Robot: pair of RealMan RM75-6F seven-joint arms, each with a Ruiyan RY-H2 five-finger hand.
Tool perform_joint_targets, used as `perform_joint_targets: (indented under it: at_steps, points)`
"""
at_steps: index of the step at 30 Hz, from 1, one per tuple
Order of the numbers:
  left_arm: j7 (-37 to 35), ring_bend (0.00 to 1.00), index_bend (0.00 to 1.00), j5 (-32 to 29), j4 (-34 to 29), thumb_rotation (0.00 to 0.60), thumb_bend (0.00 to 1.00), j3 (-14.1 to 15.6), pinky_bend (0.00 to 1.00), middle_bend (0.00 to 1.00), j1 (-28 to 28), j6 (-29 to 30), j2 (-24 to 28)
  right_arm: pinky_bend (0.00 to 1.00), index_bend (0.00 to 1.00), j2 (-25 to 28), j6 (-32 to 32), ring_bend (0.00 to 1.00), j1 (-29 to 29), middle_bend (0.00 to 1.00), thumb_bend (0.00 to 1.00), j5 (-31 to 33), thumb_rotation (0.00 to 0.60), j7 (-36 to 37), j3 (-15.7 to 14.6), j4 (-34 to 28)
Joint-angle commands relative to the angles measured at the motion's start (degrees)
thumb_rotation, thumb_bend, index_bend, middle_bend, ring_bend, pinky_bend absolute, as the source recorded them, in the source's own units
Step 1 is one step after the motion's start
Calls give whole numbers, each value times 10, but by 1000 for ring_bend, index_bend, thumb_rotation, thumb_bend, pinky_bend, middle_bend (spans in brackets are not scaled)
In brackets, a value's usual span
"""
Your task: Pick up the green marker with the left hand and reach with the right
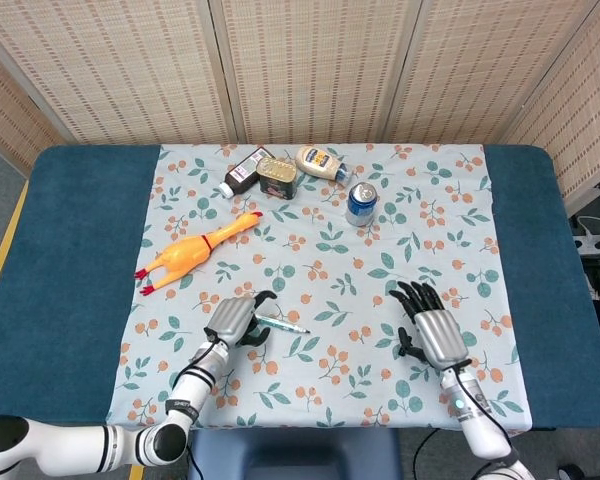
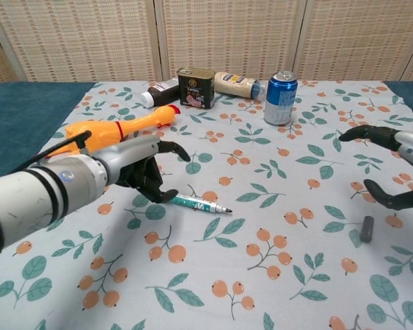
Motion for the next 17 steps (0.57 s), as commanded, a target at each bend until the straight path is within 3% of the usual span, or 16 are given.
perform_joint_targets:
  at_steps: [1,3,5,7,8,10,13,14,17]
  points:
    - [-45,967,47,91,-93,600,384,35,967,916,44,21,81,0,86,66,49,0,-36,13,405,-39,600,-4,-33,-55]
    - [-98,780,42,177,-140,600,385,82,819,687,83,21,148,0,78,101,76,0,-56,2,378,-64,600,-4,-54,-70]
    - [-160,440,22,271,-160,600,386,136,621,394,120,21,215,0,78,125,99,0,-75,0,364,-81,600,-11,-70,-71]
    - [-229,139,0,391,-135,600,390,199,422,132,164,59,276,0,62,149,126,0,-96,0,343,-96,600,-20,-86,-65]
    - [-254,70,0,439,-107,600,392,222,345,66,187,93,290,0,54,156,138,0,-105,0,338,-101,600,-23,-90,-60]
    - [-298,3,0,517,-19,600,398,254,219,3,242,192,295,0,33,163,171,0,-128,0,330,-106,600,-31,-93,-42]
    - [-312,0,0,543,118,600,401,247,153,0,318,328,256,0,11,168,196,0,-146,0,322,-115,600,-60,-93,-30]
    - [-289,0,0,540,151,600,401,242,135,0,333,345,247,0,4,168,206,0,-148,0,317,-123,600,-66,-88,-32]
    - [-297,0,0,534,156,600,404,235,105,0,346,359,250,0,0,169,211,0,-151,0,300,-128,600,-63,-82,-34]
